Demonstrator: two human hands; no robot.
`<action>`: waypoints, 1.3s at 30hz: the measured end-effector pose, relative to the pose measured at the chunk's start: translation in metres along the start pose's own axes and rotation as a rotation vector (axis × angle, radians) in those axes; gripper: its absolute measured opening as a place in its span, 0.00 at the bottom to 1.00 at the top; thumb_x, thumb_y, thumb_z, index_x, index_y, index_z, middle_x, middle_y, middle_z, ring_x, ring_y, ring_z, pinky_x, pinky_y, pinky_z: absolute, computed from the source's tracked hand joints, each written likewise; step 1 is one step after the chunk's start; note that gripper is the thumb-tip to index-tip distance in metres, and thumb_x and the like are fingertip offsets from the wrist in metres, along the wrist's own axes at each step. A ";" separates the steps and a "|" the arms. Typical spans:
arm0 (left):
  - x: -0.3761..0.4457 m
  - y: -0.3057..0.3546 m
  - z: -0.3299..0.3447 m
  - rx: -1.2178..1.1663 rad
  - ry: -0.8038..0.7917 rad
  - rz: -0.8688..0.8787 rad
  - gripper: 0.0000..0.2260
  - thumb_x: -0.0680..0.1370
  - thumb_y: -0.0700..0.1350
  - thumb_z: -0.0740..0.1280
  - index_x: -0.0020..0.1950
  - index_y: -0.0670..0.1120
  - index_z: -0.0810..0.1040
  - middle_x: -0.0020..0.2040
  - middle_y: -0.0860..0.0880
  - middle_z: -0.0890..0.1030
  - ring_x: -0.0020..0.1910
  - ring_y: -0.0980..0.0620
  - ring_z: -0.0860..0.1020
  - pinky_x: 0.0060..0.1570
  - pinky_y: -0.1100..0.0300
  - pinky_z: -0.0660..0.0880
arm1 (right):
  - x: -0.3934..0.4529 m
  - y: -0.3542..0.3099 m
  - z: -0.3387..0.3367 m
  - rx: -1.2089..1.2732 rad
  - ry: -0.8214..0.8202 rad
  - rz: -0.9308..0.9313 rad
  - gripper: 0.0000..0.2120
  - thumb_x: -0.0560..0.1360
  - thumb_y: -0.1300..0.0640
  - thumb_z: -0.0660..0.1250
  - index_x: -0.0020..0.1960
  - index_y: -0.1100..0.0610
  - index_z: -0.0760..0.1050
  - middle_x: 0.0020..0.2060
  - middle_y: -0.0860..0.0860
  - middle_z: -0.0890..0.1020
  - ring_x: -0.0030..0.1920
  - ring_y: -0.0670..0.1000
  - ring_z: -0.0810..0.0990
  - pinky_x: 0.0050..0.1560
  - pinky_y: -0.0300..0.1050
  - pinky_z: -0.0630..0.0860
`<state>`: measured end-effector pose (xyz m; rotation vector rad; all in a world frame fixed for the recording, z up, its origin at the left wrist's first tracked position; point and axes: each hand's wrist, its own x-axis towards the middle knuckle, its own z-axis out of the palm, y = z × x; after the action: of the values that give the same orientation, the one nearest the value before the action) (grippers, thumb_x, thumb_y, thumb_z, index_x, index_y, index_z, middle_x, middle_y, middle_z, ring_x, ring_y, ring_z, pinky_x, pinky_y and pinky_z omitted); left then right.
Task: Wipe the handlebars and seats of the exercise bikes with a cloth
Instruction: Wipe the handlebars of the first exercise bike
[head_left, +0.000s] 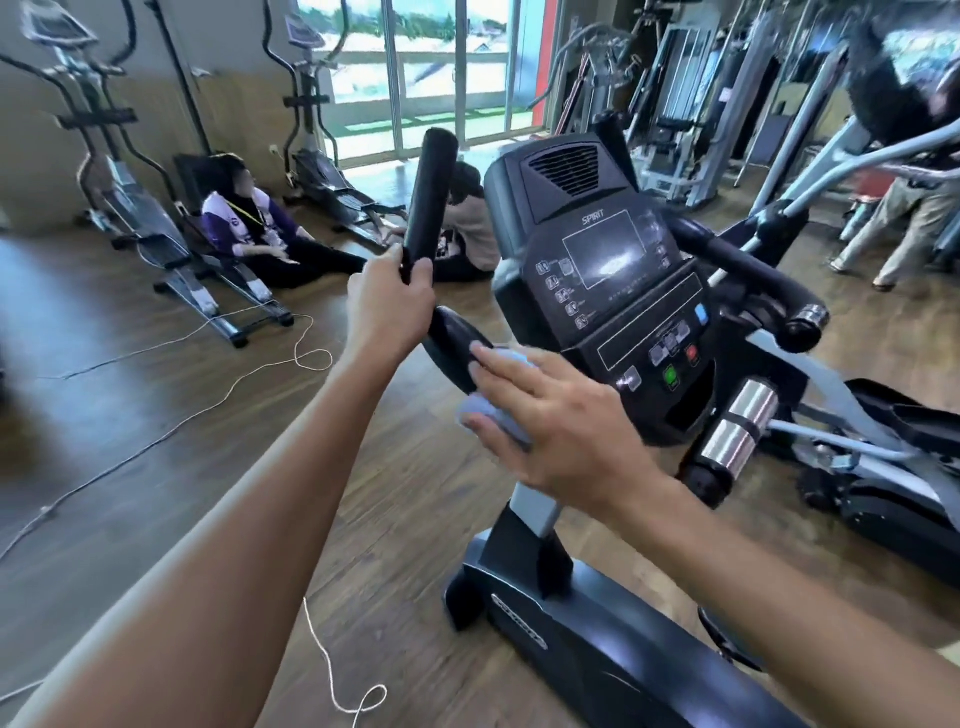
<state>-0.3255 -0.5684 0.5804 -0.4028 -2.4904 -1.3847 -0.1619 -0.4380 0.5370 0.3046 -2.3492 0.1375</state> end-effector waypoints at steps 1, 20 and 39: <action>-0.003 0.006 0.001 0.005 0.001 -0.030 0.13 0.82 0.50 0.62 0.52 0.42 0.81 0.44 0.41 0.83 0.51 0.36 0.79 0.53 0.47 0.76 | 0.016 -0.001 0.009 -0.007 -0.006 0.029 0.20 0.81 0.42 0.64 0.63 0.55 0.82 0.69 0.48 0.79 0.64 0.59 0.81 0.51 0.54 0.83; -0.038 0.010 0.031 0.222 0.039 -0.157 0.31 0.81 0.57 0.64 0.75 0.37 0.66 0.62 0.36 0.80 0.64 0.36 0.75 0.61 0.49 0.71 | -0.026 0.018 -0.028 0.099 -0.255 0.213 0.35 0.77 0.36 0.59 0.76 0.55 0.69 0.69 0.54 0.77 0.59 0.61 0.81 0.54 0.57 0.79; -0.043 0.008 0.014 0.185 -0.102 -0.195 0.34 0.77 0.63 0.65 0.77 0.47 0.65 0.64 0.42 0.80 0.67 0.38 0.75 0.64 0.46 0.74 | -0.054 0.011 -0.040 -0.055 -0.129 -0.075 0.29 0.71 0.37 0.63 0.65 0.52 0.80 0.62 0.51 0.82 0.46 0.60 0.83 0.38 0.51 0.81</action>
<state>-0.2843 -0.5569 0.5644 -0.2004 -2.7756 -1.2119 -0.1003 -0.4098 0.5274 0.3842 -2.4607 0.0177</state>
